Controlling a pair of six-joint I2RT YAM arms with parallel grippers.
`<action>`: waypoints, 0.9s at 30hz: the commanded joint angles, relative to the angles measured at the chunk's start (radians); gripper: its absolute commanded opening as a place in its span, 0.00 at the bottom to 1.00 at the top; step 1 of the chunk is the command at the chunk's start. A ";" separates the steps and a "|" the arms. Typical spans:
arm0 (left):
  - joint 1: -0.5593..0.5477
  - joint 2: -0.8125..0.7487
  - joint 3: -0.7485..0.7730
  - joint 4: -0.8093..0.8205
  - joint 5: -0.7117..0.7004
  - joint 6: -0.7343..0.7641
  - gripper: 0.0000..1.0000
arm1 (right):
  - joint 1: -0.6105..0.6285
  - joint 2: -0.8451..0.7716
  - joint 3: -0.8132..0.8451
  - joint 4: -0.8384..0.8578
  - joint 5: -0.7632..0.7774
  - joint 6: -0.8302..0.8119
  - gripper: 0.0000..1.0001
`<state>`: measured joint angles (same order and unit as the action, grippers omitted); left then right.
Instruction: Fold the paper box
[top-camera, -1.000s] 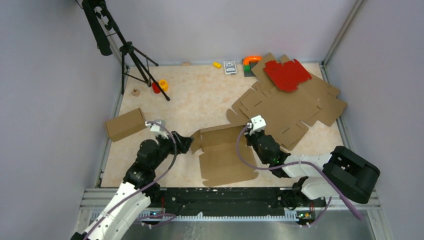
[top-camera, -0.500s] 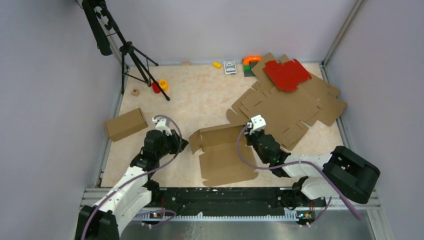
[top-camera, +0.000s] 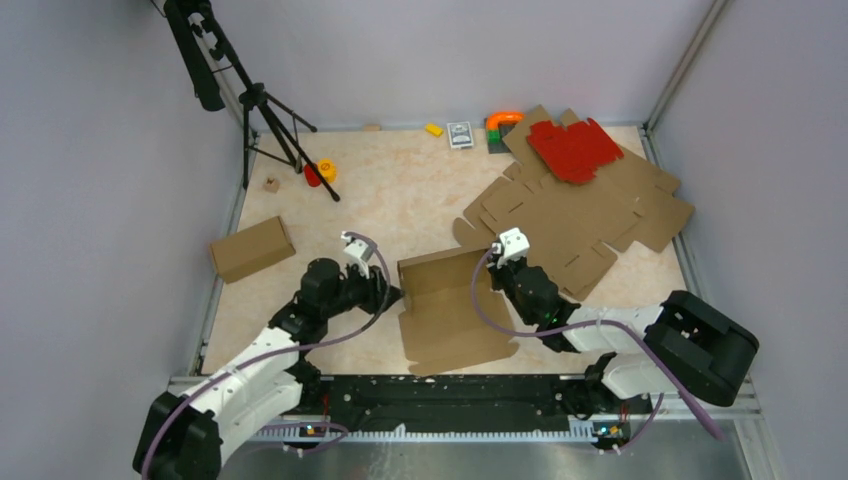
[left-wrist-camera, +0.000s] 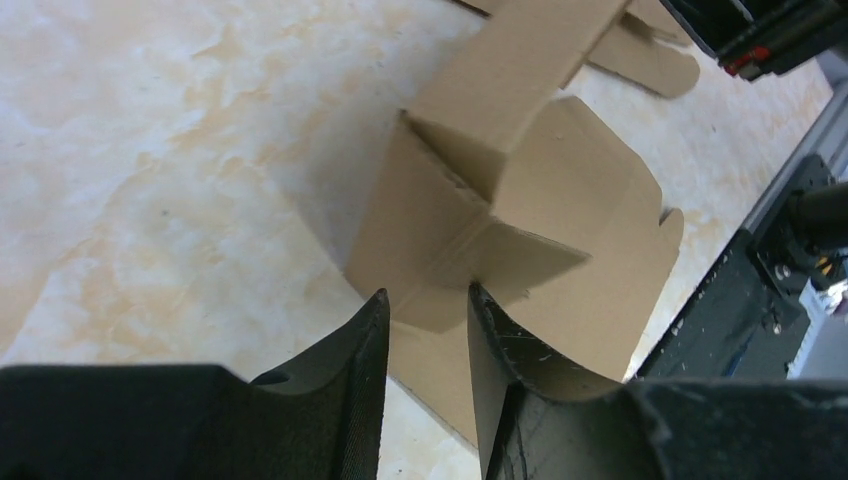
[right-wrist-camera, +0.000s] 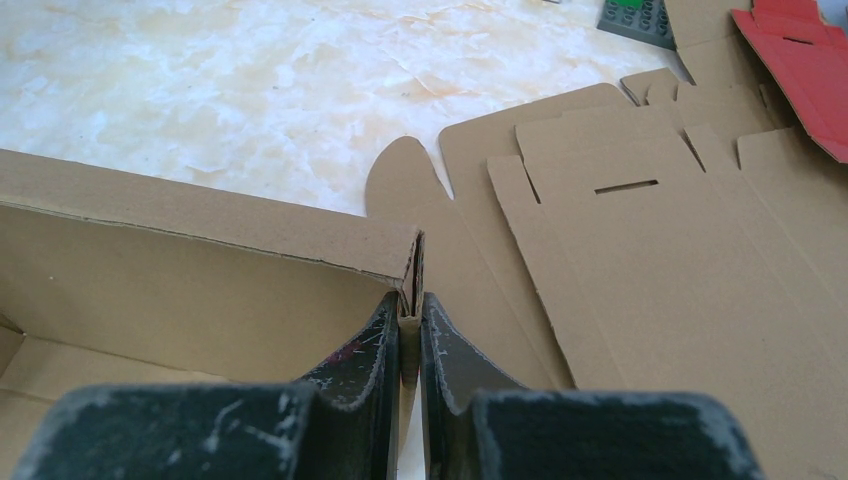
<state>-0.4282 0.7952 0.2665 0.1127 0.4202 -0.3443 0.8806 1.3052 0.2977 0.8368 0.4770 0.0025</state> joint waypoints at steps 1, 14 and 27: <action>-0.080 0.029 0.065 -0.008 -0.069 0.071 0.37 | -0.003 0.025 0.016 -0.081 -0.034 -0.010 0.07; -0.111 0.031 0.046 0.007 -0.238 0.082 0.44 | -0.003 0.023 0.020 -0.085 -0.049 -0.010 0.06; -0.113 0.162 0.063 0.154 -0.154 0.087 0.48 | -0.003 0.031 0.026 -0.091 -0.057 -0.010 0.06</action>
<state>-0.5377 0.9421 0.2943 0.1692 0.2428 -0.2668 0.8803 1.3071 0.3050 0.8268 0.4656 0.0021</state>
